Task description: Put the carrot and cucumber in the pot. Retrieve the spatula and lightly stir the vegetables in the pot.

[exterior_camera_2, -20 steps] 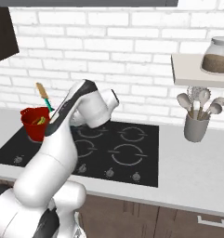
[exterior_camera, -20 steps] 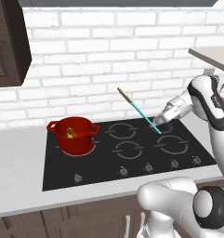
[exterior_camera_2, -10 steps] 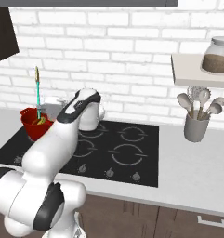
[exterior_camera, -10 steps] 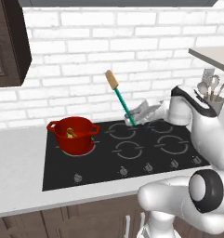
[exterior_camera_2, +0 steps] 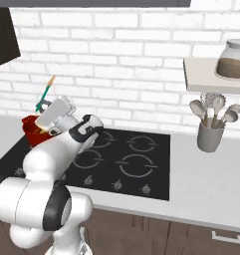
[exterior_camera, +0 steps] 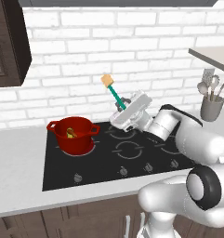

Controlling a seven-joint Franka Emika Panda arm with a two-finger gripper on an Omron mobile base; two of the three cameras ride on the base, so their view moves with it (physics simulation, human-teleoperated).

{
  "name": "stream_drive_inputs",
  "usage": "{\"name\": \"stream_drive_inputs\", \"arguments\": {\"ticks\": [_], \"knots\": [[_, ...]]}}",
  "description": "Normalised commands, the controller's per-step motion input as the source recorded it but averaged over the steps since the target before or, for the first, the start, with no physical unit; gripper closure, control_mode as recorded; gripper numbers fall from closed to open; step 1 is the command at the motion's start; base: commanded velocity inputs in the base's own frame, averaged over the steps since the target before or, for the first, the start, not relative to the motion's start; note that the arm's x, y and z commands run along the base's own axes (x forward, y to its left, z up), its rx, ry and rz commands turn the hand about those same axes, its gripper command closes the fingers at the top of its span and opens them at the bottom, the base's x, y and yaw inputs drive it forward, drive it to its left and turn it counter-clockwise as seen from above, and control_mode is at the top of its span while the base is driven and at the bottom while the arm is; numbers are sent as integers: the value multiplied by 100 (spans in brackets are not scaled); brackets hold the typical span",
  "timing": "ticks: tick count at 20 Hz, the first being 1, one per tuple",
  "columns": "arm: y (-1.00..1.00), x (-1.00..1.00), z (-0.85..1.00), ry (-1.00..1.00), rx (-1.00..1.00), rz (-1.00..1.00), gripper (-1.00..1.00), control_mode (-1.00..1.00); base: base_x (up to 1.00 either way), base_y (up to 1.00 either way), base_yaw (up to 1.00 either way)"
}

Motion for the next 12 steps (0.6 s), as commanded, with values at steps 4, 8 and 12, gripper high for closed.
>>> {"name": "stream_drive_inputs", "arguments": {"ticks": [4,8,12], "knots": [[0,0,69,60,17,5,100,-100,0,0,0],[0,3,50,61,16,6,100,-100,0,0,0],[0,14,28,53,9,5,100,-100,0,0,0]]}}
